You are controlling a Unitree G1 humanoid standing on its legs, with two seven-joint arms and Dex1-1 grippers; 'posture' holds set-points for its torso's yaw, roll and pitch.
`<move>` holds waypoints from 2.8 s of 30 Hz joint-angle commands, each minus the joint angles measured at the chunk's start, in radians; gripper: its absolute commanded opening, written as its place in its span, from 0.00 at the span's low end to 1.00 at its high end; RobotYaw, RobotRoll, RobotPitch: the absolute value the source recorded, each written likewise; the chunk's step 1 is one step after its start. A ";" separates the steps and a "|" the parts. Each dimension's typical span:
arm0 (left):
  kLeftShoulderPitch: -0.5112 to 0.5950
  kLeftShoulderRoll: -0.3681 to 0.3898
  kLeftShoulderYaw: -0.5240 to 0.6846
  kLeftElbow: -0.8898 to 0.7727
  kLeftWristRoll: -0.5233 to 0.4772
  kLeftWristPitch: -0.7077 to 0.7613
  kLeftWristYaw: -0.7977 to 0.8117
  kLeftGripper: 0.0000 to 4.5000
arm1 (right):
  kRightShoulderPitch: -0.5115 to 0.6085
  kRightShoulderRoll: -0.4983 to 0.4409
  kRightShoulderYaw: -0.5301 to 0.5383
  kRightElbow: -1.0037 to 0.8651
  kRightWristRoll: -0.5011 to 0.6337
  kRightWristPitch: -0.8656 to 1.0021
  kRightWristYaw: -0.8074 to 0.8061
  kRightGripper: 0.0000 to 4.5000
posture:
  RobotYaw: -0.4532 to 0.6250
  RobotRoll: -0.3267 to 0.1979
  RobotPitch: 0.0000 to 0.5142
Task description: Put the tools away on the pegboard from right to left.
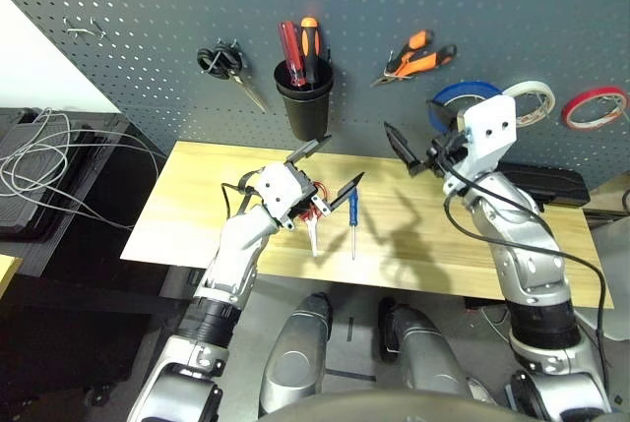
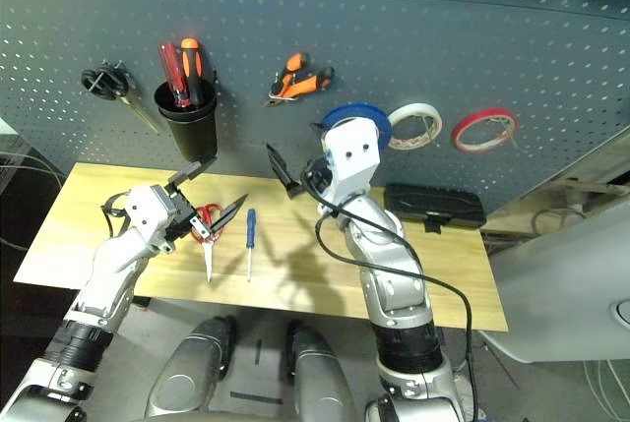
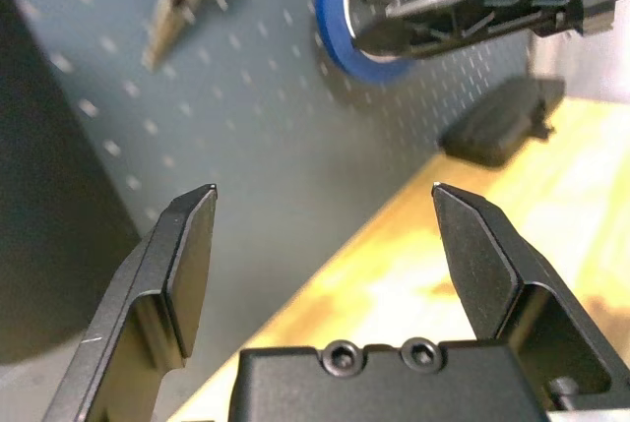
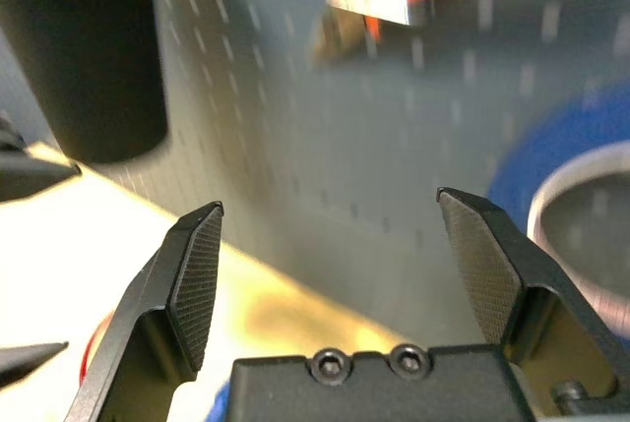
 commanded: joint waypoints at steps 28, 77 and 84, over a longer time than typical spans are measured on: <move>-0.204 -0.151 -0.034 0.399 0.088 0.628 0.121 1.00 | 0.064 -0.146 0.109 0.383 -0.097 -0.103 0.228 1.00 | 0.56 0.62 0.48; -0.061 -0.272 0.050 -0.013 0.026 0.279 0.254 0.12 | 0.090 -0.177 0.084 0.264 -0.035 -0.277 0.388 1.00 | 0.56 0.62 0.48; -0.044 -0.256 0.026 -0.186 -0.041 0.181 0.170 0.12 | 0.066 -0.147 0.083 0.256 -0.008 -0.356 0.423 1.00 | 0.57 0.62 0.48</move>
